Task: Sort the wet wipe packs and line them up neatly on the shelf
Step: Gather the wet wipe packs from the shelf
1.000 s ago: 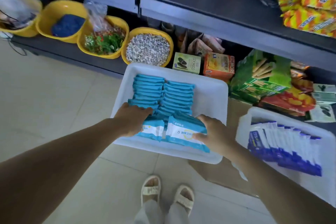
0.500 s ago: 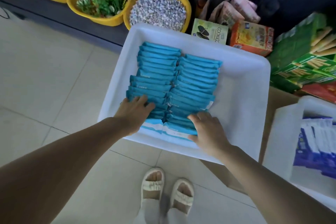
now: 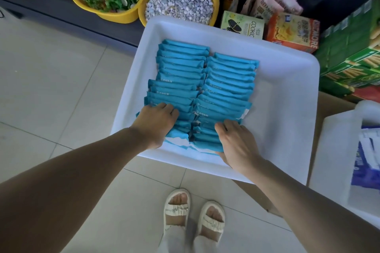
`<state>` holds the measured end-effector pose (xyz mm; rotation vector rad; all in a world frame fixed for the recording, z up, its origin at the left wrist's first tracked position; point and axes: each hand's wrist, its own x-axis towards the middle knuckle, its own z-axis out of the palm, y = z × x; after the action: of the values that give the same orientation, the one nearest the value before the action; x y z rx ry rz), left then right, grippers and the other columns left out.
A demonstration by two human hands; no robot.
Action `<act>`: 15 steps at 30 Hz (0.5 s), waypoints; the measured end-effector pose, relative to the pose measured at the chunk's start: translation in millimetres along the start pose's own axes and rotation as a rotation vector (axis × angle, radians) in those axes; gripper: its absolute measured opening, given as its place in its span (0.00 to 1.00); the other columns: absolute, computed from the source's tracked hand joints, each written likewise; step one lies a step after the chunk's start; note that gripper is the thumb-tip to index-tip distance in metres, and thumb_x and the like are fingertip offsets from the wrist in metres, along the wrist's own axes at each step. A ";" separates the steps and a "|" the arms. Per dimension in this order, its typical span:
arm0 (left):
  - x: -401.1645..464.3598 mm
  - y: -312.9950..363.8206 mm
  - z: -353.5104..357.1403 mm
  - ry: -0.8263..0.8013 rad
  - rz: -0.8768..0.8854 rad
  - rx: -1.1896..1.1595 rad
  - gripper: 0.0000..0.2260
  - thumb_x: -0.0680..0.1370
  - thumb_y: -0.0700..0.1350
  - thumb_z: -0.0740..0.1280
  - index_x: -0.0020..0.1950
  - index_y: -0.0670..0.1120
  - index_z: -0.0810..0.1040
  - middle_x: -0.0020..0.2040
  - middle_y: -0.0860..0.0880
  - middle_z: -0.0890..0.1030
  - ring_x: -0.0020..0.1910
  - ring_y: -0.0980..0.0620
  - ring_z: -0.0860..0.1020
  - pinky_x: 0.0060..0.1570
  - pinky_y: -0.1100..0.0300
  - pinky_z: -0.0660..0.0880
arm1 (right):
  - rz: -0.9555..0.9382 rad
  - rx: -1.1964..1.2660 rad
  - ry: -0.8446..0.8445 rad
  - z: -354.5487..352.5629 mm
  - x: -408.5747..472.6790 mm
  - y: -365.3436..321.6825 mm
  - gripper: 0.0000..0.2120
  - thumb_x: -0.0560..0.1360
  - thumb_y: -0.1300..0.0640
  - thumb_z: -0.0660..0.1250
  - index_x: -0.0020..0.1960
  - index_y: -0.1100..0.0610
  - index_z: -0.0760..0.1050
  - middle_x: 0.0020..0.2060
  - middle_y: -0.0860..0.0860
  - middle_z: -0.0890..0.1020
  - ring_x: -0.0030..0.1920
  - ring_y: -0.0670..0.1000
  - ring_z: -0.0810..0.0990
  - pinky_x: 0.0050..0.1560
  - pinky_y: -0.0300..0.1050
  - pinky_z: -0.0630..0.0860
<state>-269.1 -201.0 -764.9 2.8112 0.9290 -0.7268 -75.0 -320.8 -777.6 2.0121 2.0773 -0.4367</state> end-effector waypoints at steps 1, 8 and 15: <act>-1.2 -0.3 0.1 0.024 -0.001 -0.001 0.19 0.69 0.42 0.70 0.57 0.46 0.69 0.51 0.51 0.73 0.47 0.51 0.73 0.35 0.59 0.65 | 0.011 0.000 0.015 0.7 0.0 -0.1 0.33 0.41 0.54 0.84 0.41 0.61 0.76 0.32 0.54 0.75 0.29 0.54 0.74 0.28 0.42 0.71; 2.3 -3.6 5.9 0.115 -0.015 0.005 0.26 0.64 0.41 0.74 0.59 0.46 0.68 0.49 0.49 0.73 0.44 0.49 0.72 0.34 0.58 0.67 | 0.075 0.021 0.106 5.4 5.0 -0.4 0.28 0.46 0.63 0.81 0.42 0.61 0.73 0.35 0.55 0.75 0.32 0.56 0.74 0.31 0.45 0.73; 4.0 -15.6 -13.2 -0.108 -0.061 -0.240 0.33 0.67 0.56 0.74 0.66 0.51 0.63 0.59 0.52 0.67 0.58 0.50 0.69 0.56 0.56 0.70 | 0.036 0.158 -0.042 -9.0 -4.2 19.3 0.33 0.65 0.43 0.74 0.64 0.55 0.68 0.56 0.52 0.69 0.58 0.55 0.68 0.55 0.47 0.67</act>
<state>-270.0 -183.2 -754.2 2.5205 1.0133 -0.7142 -55.2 -321.1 -768.9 2.1034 2.0360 -0.6493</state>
